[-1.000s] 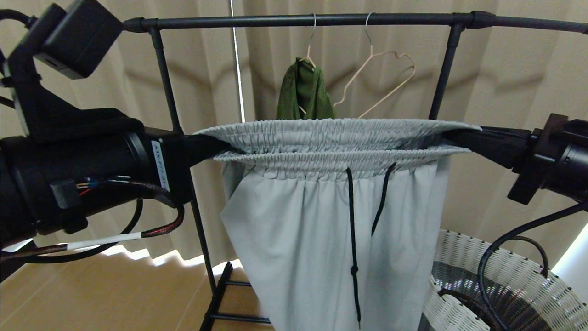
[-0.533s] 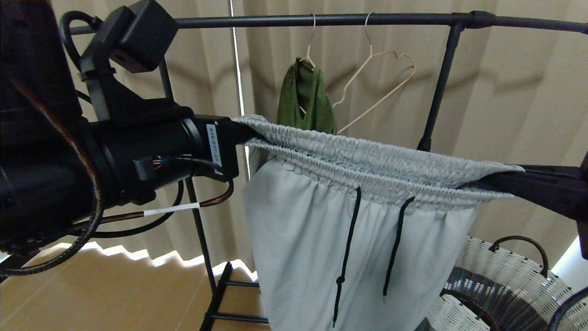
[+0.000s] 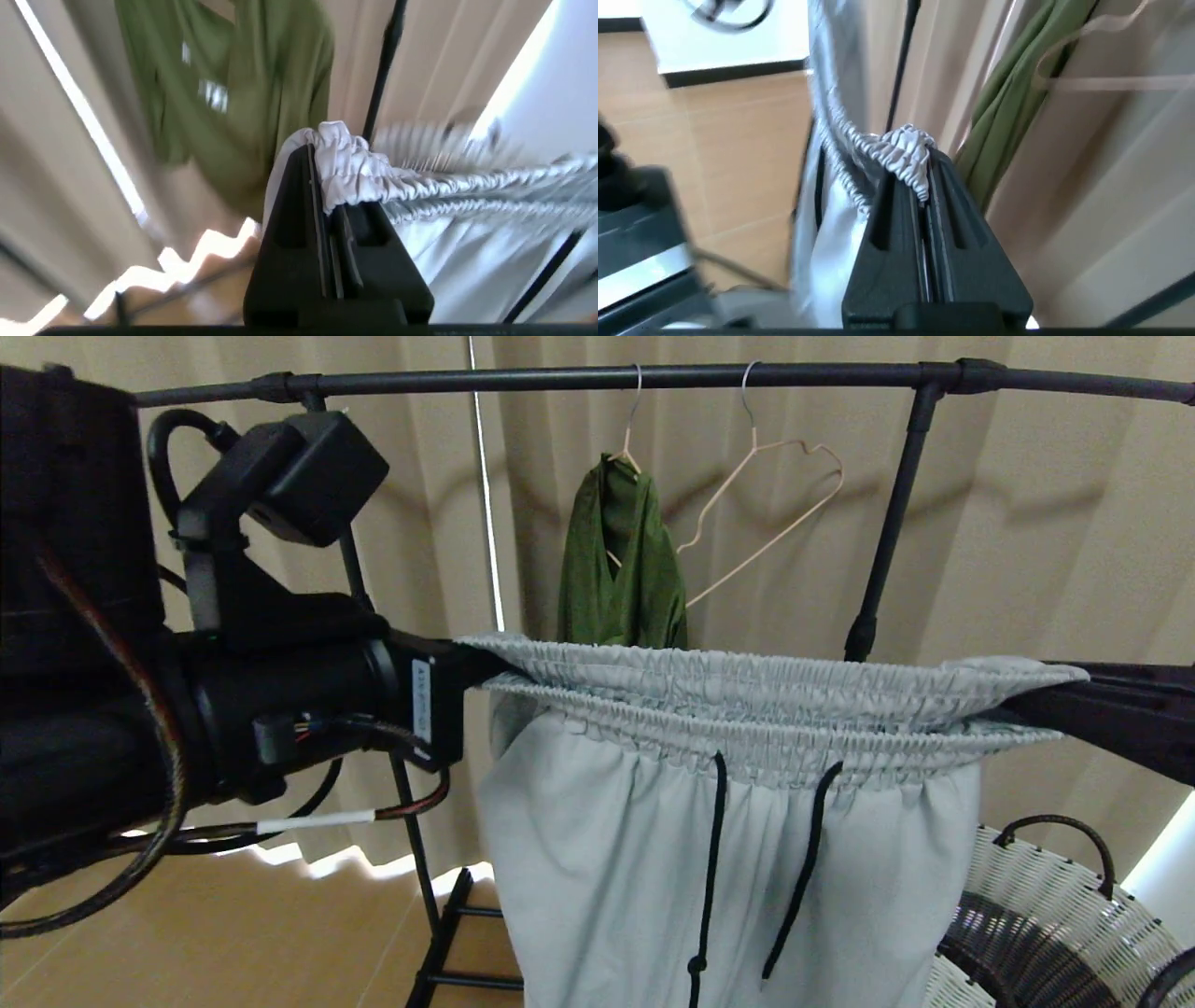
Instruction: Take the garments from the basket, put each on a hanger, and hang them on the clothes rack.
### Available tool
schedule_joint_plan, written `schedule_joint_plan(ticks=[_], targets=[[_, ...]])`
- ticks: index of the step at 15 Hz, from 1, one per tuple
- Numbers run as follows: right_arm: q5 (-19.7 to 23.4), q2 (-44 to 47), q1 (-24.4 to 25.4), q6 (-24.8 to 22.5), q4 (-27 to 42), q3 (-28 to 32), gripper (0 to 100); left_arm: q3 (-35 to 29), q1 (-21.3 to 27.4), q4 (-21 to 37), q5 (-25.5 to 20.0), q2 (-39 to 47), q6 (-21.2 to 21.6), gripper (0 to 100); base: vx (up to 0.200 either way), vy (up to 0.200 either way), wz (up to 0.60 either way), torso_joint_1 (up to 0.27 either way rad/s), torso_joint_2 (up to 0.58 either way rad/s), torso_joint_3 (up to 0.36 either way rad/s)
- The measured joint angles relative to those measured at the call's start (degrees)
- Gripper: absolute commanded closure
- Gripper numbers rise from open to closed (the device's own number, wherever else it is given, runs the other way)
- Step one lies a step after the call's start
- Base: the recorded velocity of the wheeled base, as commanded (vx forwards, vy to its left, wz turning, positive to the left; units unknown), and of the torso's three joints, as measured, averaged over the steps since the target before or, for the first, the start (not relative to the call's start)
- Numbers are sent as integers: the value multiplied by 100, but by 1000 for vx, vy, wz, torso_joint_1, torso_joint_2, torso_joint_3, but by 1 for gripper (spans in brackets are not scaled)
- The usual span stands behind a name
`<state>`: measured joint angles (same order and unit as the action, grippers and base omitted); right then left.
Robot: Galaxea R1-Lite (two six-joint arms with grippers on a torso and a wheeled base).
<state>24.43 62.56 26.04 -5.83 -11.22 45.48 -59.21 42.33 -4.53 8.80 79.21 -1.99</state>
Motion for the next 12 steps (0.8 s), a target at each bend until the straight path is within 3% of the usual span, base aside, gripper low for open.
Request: schedule_joint_plan(ticks=[3,6,10,12], targets=[[-16,502,-165,-5,-1044,60,100,-283,166,990,-306,-518,62,100,0,0,0,0,0,0],[0,1040,-208,9,-1566,230,100,-410,369,1307,-920,-1009,66,100,0,0,0,0,0,0],[-18,1407,-215,6,-1598,396,100,-322,519,1252,-894,-1259,68,100,0,0,0,0,0,0],[-100,1376,-223,6,-1527,379,100,-317,472,1131,-528,-1193,68,100,0,0,0,0,0,0]])
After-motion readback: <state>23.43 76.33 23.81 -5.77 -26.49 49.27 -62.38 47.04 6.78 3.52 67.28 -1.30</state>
